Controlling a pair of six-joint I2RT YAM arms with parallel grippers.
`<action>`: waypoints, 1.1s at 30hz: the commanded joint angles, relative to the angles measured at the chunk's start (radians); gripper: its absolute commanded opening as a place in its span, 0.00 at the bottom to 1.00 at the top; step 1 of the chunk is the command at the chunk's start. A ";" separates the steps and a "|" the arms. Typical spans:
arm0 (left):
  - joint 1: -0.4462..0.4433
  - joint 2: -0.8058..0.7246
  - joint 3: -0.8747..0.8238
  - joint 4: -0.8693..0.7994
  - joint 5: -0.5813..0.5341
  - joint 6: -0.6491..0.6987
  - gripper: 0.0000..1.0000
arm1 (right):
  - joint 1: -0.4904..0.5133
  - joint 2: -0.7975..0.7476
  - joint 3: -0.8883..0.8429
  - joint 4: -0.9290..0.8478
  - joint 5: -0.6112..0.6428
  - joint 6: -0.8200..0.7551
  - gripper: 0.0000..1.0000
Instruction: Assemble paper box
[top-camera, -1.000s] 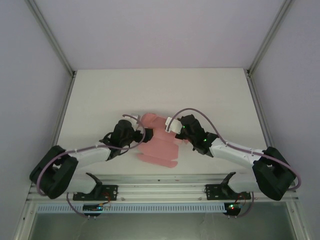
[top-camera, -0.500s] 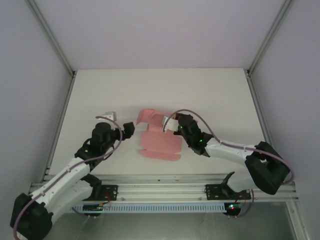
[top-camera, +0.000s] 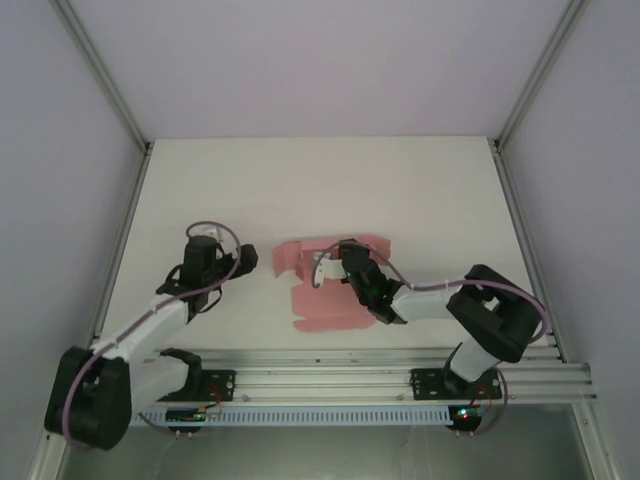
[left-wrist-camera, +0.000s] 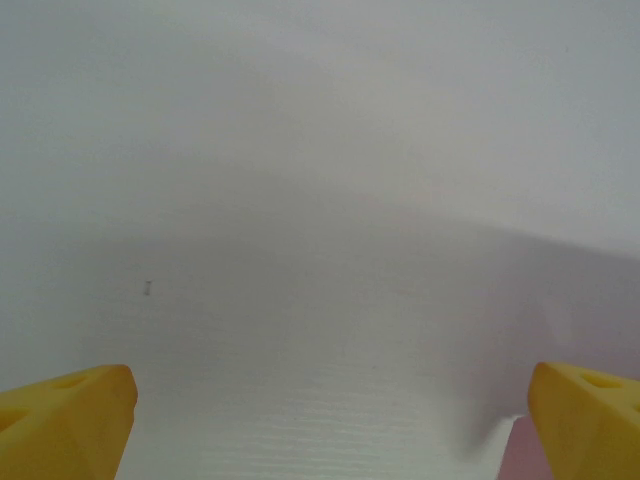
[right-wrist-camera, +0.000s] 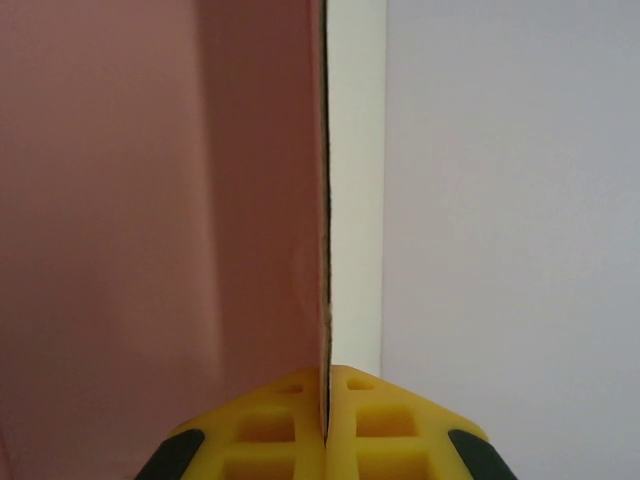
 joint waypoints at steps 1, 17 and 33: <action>0.010 0.092 0.060 0.136 0.121 0.074 1.00 | 0.011 0.026 -0.011 0.120 0.047 -0.062 0.00; -0.103 0.372 0.130 0.307 0.489 0.272 0.91 | 0.002 -0.008 -0.009 0.082 0.028 -0.003 0.00; -0.186 0.381 0.068 0.392 0.365 0.229 0.86 | -0.004 -0.027 -0.024 0.083 0.029 0.011 0.00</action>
